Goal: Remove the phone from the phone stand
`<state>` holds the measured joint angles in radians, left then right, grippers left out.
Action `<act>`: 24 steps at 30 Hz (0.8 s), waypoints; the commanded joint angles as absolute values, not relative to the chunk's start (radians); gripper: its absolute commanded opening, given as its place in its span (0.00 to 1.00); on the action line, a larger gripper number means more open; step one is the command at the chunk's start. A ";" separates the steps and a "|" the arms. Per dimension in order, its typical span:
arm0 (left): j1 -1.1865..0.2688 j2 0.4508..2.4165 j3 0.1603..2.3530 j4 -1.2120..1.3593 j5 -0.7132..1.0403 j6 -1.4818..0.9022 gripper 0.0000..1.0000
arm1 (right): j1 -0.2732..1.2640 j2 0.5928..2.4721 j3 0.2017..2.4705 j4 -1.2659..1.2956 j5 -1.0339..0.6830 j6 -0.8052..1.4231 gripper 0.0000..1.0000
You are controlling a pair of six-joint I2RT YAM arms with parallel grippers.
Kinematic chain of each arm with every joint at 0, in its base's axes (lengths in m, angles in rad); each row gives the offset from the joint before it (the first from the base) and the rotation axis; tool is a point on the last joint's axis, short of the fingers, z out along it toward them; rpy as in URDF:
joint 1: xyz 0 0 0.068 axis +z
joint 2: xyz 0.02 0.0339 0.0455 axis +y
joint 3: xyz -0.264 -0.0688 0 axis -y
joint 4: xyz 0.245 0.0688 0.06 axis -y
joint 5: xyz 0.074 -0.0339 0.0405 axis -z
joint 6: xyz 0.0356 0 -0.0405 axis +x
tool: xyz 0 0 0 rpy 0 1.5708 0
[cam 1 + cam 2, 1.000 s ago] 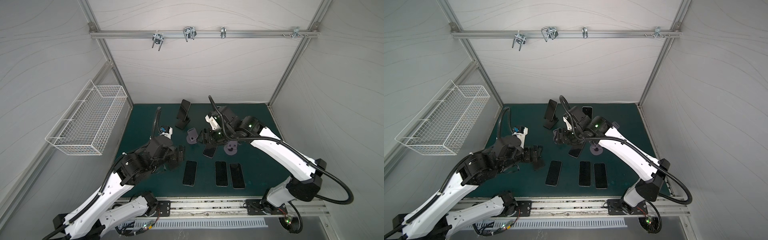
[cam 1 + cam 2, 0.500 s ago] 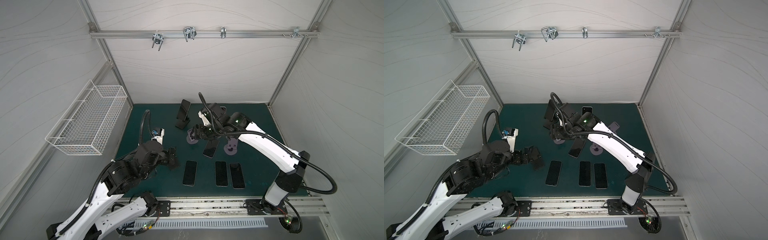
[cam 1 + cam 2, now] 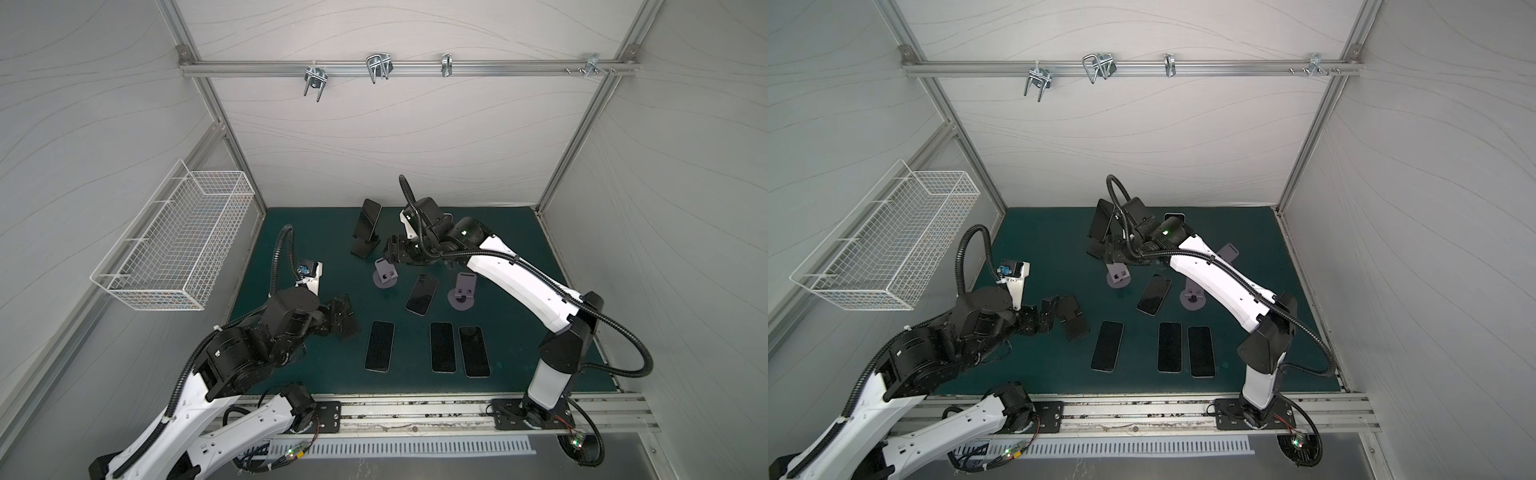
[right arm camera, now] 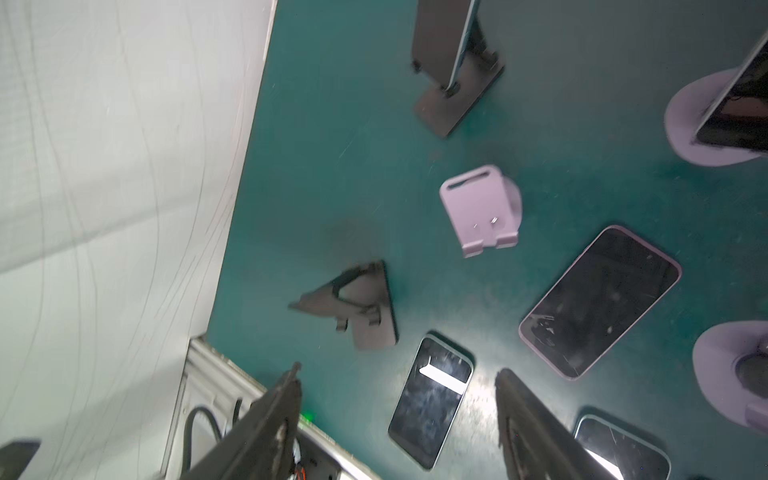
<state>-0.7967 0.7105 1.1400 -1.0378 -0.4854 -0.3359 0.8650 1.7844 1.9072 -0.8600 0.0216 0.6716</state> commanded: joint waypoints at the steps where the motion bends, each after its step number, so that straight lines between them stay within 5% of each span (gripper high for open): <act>1: -0.796 0.735 1.135 -0.976 -0.534 -0.317 0.99 | 0.832 1.818 1.945 -0.812 0.011 0.633 0.75; 24: -0.770 0.866 1.108 -0.825 -0.489 -0.319 0.99 | 0.614 1.885 1.947 -0.741 0.143 0.434 0.80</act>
